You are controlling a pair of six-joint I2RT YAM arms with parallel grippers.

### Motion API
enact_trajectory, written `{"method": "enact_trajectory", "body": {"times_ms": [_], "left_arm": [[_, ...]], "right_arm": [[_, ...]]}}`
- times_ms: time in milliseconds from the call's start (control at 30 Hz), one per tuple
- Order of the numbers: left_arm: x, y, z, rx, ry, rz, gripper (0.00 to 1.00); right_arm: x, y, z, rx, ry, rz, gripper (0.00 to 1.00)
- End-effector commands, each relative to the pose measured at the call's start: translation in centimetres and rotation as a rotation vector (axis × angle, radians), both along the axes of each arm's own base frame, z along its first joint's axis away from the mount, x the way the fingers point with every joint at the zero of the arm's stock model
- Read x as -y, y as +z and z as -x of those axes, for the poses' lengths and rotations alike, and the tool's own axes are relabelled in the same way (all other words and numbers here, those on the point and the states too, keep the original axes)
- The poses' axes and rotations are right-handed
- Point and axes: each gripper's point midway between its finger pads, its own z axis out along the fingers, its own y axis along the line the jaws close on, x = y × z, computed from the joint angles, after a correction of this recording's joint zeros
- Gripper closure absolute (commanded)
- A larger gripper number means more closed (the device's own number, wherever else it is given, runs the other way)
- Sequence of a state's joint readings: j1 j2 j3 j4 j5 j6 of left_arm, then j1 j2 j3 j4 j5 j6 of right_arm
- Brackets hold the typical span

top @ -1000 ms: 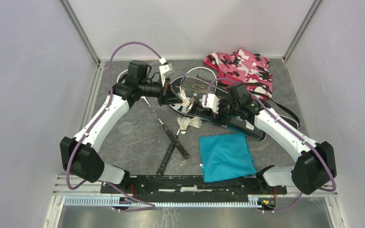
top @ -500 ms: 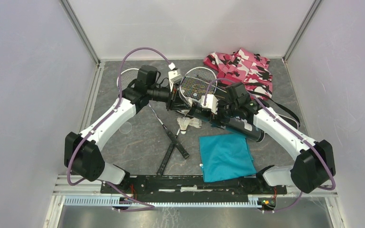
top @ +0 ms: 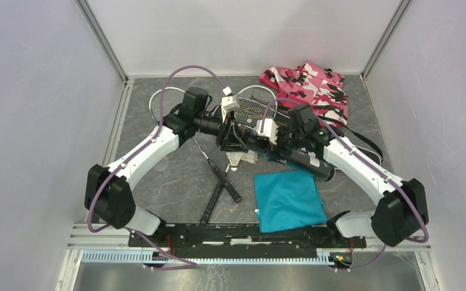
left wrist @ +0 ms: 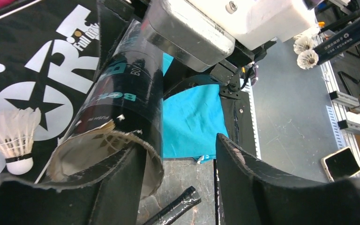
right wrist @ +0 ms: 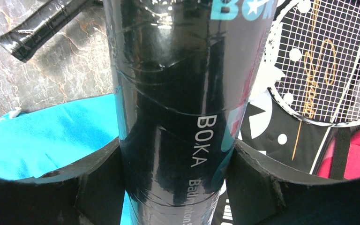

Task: Pack up the badminton gear

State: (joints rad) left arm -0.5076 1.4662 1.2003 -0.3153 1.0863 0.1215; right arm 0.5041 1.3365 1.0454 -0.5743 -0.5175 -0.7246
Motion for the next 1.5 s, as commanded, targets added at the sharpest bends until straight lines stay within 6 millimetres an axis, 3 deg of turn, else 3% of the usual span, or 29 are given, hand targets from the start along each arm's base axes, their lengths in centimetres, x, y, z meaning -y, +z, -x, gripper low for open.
{"method": "enact_trajectory", "body": {"times_ms": [0, 167, 433, 700, 833, 967, 1200, 1333, 1467], "left_arm": [[1.4, 0.6, 1.4, 0.022, -0.087, 0.033, 0.36], [1.9, 0.1, 1.5, 0.035, -0.099, 0.016, 0.29], [-0.2, 1.5, 1.0, 0.243, -0.044, -0.058, 0.00], [-2.9, 4.0, -0.3, 0.359, 0.042, -0.082, 0.00], [-4.7, 4.0, -1.8, 0.375, 0.099, -0.103, 0.00], [-6.0, 1.1, -3.6, 0.360, 0.109, -0.181, 0.02], [-5.7, -7.1, -6.6, 0.235, 0.004, -0.348, 0.13], [-5.4, -10.9, -7.4, 0.134, -0.099, -0.430, 0.21], [-4.7, -13.9, -7.4, 0.083, -0.157, -0.460, 0.23]], "right_arm": [[-2.1, 3.8, -0.5, 0.059, 0.033, -0.126, 0.71], [-2.0, 3.7, -0.6, 0.058, 0.024, -0.126, 0.70], [0.5, 2.7, -1.3, 0.106, -0.058, -0.035, 0.70], [3.9, 0.9, -1.2, 0.085, -0.137, 0.020, 0.70], [5.8, 0.7, -1.6, 0.072, -0.199, 0.021, 0.70], [7.4, 1.7, -2.5, 0.075, -0.283, 0.020, 0.70], [9.3, 1.7, -3.7, 0.036, -0.418, 0.034, 0.70], [10.3, 1.2, -3.4, 0.039, -0.446, 0.057, 0.70], [10.9, 0.5, -2.8, 0.045, -0.455, 0.068, 0.70]]}}
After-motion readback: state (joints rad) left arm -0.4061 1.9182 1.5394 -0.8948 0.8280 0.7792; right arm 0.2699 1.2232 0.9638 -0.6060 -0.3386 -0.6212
